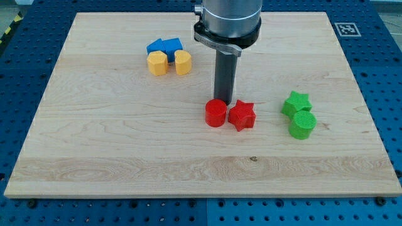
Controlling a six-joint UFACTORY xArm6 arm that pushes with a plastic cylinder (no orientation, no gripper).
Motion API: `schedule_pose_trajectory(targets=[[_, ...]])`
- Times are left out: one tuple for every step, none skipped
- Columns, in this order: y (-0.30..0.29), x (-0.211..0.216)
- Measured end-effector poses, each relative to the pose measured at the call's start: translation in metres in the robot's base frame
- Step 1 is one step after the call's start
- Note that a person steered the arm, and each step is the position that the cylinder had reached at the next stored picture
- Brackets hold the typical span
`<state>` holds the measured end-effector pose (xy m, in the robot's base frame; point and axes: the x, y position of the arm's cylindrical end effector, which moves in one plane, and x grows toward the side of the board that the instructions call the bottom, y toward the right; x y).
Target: Move the arm to the right of the yellow heart
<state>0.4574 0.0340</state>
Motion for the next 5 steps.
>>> schedule_pose_trajectory(targets=[[0.001,-0.016],[0.016,-0.028],[0.026,-0.033],[0.029,-0.047],[0.028,-0.068]])
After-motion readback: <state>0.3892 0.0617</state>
